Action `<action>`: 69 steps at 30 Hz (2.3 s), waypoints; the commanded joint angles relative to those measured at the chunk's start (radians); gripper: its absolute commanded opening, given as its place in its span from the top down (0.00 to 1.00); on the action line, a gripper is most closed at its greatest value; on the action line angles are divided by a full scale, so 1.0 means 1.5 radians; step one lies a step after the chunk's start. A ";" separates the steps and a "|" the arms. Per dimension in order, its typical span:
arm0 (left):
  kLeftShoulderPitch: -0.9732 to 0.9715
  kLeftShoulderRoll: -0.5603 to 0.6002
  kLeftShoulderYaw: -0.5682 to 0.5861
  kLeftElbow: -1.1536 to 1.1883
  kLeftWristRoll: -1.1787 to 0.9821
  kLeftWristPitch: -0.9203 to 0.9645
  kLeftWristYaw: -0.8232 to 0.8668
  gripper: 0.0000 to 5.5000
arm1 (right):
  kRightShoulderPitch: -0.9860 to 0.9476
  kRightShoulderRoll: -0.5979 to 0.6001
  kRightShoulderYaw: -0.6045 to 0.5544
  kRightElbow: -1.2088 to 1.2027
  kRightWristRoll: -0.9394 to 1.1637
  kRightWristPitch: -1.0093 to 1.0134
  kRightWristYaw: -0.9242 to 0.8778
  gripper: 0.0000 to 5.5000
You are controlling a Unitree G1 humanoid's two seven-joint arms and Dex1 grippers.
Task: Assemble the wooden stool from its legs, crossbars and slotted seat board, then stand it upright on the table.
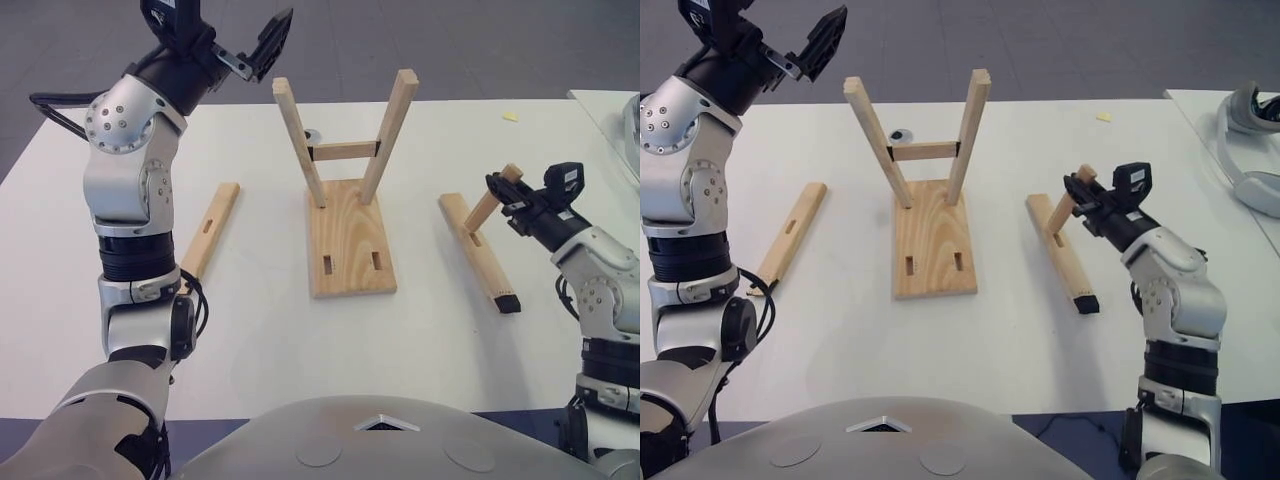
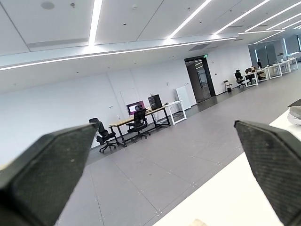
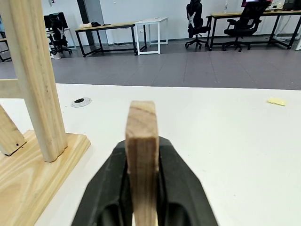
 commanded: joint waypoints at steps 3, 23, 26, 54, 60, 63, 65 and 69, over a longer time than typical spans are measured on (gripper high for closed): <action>0.013 -0.003 0.004 -0.011 -0.002 -0.009 0.028 0.02 | 0.044 0.037 -0.011 -0.062 -0.006 -0.042 -0.028 0.92; 0.033 -0.005 0.002 -0.049 -0.006 -0.003 0.059 0.02 | 0.076 0.047 -0.056 -0.069 0.020 -0.064 -0.052 0.92; 0.035 -0.007 0.000 -0.056 -0.007 0.000 0.062 0.02 | 0.072 0.045 -0.061 -0.049 0.004 -0.079 -0.064 0.92; 0.046 -0.002 -0.007 -0.056 -0.003 0.000 0.064 0.02 | 0.098 0.067 -0.042 -0.052 0.001 -0.091 -0.050 0.92; 0.051 -0.001 -0.006 -0.061 -0.003 0.003 0.065 0.02 | 0.109 0.063 -0.043 -0.052 0.002 -0.096 -0.044 0.92; 0.054 -0.003 -0.007 -0.060 -0.003 0.002 0.066 0.02 | 0.099 0.059 -0.044 -0.042 0.000 -0.098 -0.043 0.92; 0.056 -0.005 -0.008 -0.063 -0.004 0.002 0.067 0.02 | 0.093 0.057 -0.039 -0.035 -0.004 -0.100 -0.038 0.92; 0.056 -0.007 -0.012 -0.065 -0.004 0.003 0.067 0.02 | 0.084 0.046 -0.033 -0.019 -0.008 -0.104 -0.024 0.92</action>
